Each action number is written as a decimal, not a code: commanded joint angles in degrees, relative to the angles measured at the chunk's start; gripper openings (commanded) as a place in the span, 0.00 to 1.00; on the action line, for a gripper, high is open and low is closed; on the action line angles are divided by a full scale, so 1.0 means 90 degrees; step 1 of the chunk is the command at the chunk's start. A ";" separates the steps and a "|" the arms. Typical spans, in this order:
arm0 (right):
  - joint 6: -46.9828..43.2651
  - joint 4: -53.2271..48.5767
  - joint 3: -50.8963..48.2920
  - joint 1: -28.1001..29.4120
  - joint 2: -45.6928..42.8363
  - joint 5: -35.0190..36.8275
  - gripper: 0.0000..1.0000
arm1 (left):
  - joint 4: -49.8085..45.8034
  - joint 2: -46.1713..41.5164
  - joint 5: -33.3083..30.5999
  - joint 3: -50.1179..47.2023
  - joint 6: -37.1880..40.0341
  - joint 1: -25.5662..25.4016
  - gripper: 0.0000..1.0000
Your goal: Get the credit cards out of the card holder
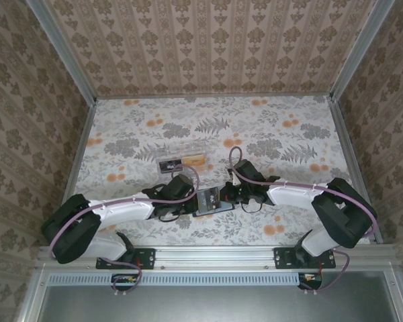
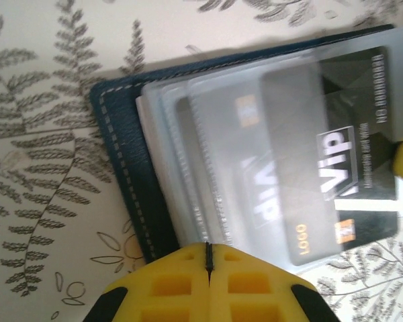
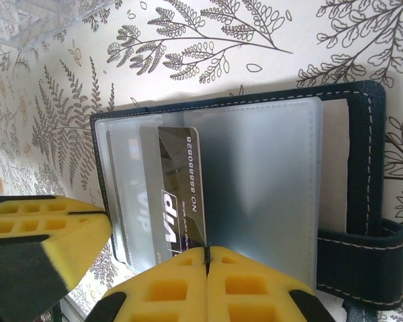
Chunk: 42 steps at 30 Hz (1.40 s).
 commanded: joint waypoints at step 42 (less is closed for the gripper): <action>-0.0020 0.0516 -0.0067 -0.0169 0.0566 -0.0621 0.25 | 0.0059 0.1175 0.0041 0.0598 0.0204 -0.0262 0.00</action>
